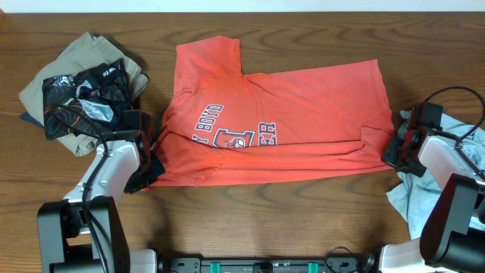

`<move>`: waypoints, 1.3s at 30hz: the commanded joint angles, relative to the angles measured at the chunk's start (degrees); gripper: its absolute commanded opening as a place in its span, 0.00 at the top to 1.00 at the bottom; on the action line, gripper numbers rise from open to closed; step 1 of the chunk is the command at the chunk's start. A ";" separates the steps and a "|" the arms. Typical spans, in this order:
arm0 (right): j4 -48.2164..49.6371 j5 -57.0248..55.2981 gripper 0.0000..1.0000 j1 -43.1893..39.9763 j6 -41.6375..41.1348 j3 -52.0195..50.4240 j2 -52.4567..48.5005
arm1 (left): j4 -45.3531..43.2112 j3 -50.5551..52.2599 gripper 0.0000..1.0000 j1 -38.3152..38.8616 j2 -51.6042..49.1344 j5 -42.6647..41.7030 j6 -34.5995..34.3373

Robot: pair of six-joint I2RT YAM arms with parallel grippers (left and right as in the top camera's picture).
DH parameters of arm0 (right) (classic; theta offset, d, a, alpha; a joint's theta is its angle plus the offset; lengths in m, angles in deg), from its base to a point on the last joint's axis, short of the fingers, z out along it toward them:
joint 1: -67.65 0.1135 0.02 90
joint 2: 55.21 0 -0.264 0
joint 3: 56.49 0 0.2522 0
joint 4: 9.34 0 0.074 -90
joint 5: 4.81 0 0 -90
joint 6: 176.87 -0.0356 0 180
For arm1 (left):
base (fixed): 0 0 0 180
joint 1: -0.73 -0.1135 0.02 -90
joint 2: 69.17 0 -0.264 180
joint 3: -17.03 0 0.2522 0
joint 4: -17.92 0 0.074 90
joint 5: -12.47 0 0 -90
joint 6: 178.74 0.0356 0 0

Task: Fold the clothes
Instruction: 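Release the corners and reposition both grippers at the shirt's sides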

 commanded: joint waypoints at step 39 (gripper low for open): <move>-4.42 -6.45 0.99 -6.56 -2.14 15.10 -13.97 | 6.86 -6.99 0.67 12.92 14.01 -13.92 3.91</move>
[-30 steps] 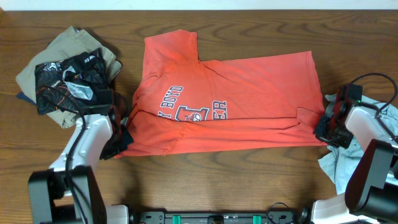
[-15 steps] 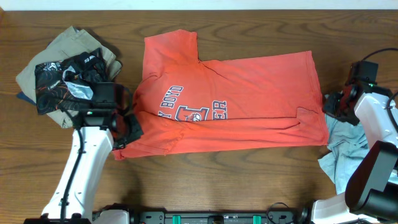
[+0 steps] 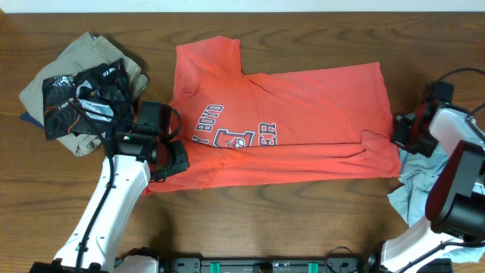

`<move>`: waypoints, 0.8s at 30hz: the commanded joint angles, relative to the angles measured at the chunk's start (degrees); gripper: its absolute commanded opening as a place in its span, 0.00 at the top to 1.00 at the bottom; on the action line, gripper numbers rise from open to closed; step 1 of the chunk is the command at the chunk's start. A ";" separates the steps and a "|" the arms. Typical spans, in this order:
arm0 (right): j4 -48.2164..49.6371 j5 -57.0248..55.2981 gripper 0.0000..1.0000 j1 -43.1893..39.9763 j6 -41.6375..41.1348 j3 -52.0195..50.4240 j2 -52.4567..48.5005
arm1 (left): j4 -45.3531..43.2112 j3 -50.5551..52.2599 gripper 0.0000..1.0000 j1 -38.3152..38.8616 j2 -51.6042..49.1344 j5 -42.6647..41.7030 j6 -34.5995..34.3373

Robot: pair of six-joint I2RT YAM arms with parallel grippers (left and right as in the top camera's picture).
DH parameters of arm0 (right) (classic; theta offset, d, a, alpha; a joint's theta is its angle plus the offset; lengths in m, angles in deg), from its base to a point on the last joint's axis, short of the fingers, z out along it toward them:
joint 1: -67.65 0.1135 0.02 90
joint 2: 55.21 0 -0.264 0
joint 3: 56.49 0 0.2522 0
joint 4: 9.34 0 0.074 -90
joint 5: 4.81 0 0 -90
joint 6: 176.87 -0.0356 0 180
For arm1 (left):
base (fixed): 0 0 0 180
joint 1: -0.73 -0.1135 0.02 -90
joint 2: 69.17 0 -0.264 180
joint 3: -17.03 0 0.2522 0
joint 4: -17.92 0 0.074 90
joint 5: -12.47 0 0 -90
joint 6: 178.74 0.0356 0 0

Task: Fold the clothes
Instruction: 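Release the corners and reposition both grippers at the shirt's sides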

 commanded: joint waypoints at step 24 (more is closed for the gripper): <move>-6.97 28.33 0.43 3.78 28.22 7.23 4.90 | 0.94 -1.03 0.58 0.13 0.28 0.04 0.70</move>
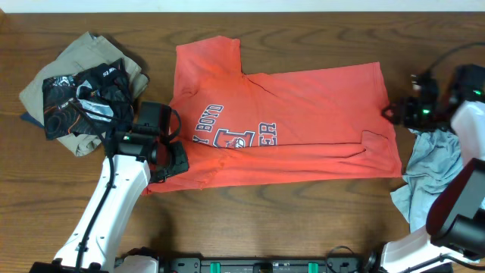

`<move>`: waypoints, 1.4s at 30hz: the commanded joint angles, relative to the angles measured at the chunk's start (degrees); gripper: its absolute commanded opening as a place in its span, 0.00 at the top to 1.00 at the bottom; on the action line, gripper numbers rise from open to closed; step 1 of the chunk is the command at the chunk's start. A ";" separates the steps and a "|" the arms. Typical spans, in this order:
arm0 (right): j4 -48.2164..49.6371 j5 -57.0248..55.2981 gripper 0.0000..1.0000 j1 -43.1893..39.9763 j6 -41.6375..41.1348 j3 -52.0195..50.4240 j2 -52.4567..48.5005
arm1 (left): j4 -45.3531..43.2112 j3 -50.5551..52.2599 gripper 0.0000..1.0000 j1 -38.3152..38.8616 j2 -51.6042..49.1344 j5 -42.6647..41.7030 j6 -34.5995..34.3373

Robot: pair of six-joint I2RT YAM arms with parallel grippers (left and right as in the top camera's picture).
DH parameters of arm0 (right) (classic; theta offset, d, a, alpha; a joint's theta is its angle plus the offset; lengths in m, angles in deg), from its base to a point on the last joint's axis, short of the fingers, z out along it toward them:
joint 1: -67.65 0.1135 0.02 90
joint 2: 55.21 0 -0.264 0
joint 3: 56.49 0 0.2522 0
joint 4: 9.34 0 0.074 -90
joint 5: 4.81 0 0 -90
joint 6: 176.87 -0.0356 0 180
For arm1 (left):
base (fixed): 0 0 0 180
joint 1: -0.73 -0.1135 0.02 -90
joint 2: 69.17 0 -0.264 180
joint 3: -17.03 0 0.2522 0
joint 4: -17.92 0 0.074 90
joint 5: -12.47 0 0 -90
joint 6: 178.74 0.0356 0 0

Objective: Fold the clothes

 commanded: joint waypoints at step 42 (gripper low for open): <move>5.81 -20.79 0.80 13.94 -4.90 -11.58 -1.07 | 1.38 -1.03 0.57 0.13 0.28 -0.42 0.37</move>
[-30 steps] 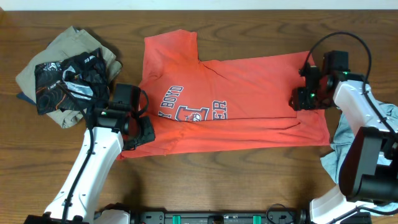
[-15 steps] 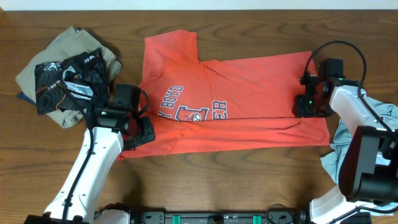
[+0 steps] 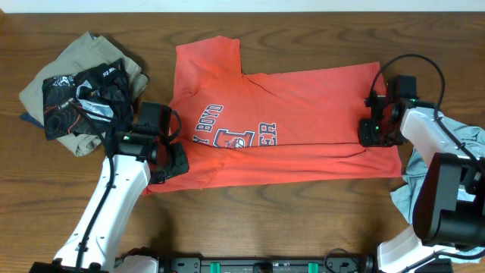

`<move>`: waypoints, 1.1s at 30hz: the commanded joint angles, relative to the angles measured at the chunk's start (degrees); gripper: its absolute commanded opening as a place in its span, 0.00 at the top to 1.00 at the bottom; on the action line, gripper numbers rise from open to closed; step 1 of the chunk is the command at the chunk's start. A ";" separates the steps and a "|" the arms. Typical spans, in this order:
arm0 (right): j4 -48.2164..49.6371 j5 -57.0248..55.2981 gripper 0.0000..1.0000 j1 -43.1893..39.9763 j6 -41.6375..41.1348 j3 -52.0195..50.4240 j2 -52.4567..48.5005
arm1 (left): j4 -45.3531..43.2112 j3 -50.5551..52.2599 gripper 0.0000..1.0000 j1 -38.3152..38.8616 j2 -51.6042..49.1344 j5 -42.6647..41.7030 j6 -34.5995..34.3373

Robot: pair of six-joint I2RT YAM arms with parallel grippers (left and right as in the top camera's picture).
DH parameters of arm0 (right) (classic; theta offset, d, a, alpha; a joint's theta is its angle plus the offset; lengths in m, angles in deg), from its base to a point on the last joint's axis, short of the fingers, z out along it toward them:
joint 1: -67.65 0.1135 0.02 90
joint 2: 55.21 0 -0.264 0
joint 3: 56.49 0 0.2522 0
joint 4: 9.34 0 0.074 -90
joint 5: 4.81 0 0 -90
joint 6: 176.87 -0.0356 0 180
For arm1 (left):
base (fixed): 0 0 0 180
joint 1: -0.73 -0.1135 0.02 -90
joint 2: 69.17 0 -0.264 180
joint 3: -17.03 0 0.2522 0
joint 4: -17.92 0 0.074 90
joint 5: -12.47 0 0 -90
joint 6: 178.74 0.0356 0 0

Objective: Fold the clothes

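Note:
An orange-red T-shirt (image 3: pixel 295 114) with white lettering lies spread on the wooden table (image 3: pixel 265 220), its lower strip folded up over the print and one sleeve pointing to the far side. My left gripper (image 3: pixel 171 156) rests at the shirt's lower left corner, its fingers hidden under its dark head. My right gripper (image 3: pixel 370 130) sits over the shirt's right edge, at a small turned-over flap. From above, the jaws of neither gripper show.
A pile of clothes (image 3: pixel 79 95), khaki with a black patterned piece on top, lies at the far left. A pale blue-grey garment (image 3: pixel 428 171) lies at the right edge, under my right arm. Cables loop above the right wrist.
My right gripper has moved from off the shirt's upper right corner to a spot over the shirt's right edge, lower and further left. My left arm and the shirt have not moved.
First both grippers were at the shirt's lower corners, the left one low at a lifted corner. Then the left gripper stood higher on the flattened corner, where it stays. The right gripper went from the lower right edge, up past the corner, then onto the shirt.

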 commanded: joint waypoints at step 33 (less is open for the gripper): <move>6.03 -0.15 0.75 0.26 -4.59 -2.97 -0.68 | 0.74 -1.01 0.57 0.13 0.28 -0.17 0.37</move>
